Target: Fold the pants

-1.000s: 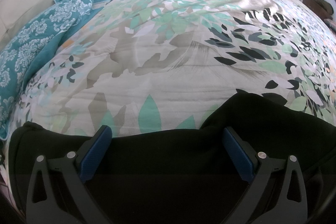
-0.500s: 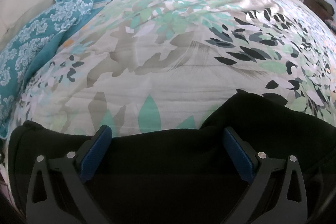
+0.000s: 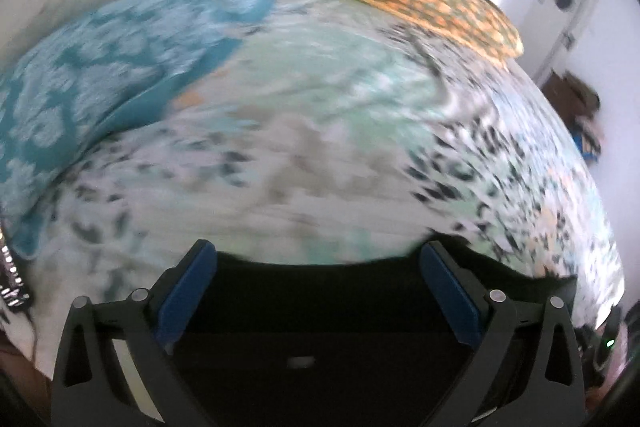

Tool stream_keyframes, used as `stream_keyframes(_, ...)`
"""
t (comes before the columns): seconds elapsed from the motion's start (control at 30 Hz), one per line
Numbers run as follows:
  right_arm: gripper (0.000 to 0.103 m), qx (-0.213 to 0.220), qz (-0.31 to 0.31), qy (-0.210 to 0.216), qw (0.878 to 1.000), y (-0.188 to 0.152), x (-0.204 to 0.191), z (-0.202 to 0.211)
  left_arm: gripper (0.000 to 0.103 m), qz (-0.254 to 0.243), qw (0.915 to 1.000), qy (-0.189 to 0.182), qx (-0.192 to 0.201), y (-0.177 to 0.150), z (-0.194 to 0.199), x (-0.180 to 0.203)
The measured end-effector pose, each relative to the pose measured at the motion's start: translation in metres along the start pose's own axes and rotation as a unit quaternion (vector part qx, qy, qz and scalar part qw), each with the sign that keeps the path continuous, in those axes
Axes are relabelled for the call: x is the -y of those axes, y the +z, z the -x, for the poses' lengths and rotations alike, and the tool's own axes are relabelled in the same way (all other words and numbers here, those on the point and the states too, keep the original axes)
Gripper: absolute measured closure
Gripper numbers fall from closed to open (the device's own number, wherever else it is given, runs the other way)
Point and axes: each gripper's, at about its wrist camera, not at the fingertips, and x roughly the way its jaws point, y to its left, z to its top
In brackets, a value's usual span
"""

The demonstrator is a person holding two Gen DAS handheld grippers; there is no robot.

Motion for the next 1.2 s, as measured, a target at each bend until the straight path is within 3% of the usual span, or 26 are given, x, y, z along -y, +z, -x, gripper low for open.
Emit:
stream_keyframes(0.1, 0.0, 0.003, 0.002, -0.002, 1.0, 0.0, 0.0, 0.0, 0.002, 0.09, 0.9943, -0.046, -0.035, 0.005, -0.007, -0.064)
stream_keyframes(0.17, 0.0, 0.005, 0.002, -0.004, 1.0, 0.0, 0.0, 0.001, 0.002, 0.123, 0.9871, -0.085, -0.058, 0.0, -0.021, -0.088)
stream_keyframes(0.37, 0.0, -0.005, -0.004, -0.003, 1.0, 0.001, 0.0, 0.002, 0.002, 0.12, 0.9821, -0.077, -0.123, -0.019, -0.08, -0.084)
stream_keyframes(0.47, 0.0, -0.012, -0.016, 0.026, 0.999, 0.004, 0.003, 0.012, 0.002, 0.115, 0.9745, -0.093, -0.169, -0.037, -0.105, -0.077)
stream_keyframes(0.53, 0.001, 0.012, -0.016, 0.044, 0.999, 0.006, 0.002, 0.029, 0.001, 0.111, 0.9688, -0.091, -0.202, -0.049, -0.119, -0.075)
stream_keyframes(0.67, 0.0, 0.103, 0.011, 0.056, 0.993, 0.013, -0.007, 0.073, 0.001, 0.1, 0.9635, -0.113, -0.221, -0.05, -0.117, -0.075)
stream_keyframes(0.9, 0.0, 0.118, 0.006, 0.068, 0.991, 0.018, -0.012, 0.077, 0.001, 0.108, 0.9542, -0.133, -0.246, -0.052, -0.114, -0.082)
stream_keyframes(0.97, 0.0, 0.121, 0.008, 0.066, 0.99, 0.018, -0.011, 0.077, 0.008, 0.119, 0.9523, -0.138, -0.245, -0.053, -0.107, -0.086)
stream_keyframes(1.0, 0.0, 0.125, 0.007, 0.066, 0.99, 0.018, -0.009, 0.077, 0.033, 0.123, 0.9549, -0.124, -0.24, -0.053, -0.102, -0.09)
stream_keyframes(1.03, 0.0, 0.129, 0.004, 0.065, 0.989, 0.019, -0.008, 0.078, 0.052, 0.137, 0.955, -0.122, -0.233, -0.054, -0.098, -0.093)
stream_keyframes(1.1, 0.0, 0.135, -0.006, 0.069, 0.988, 0.02, -0.002, 0.078, 0.073, 0.168, 0.9521, -0.132, -0.218, -0.057, -0.088, -0.097)
stream_keyframes(1.2, 0.0, 0.135, -0.025, 0.077, 0.988, 0.02, 0.005, 0.075, 0.084, 0.188, 0.9567, -0.125, -0.184, -0.062, -0.065, -0.084)
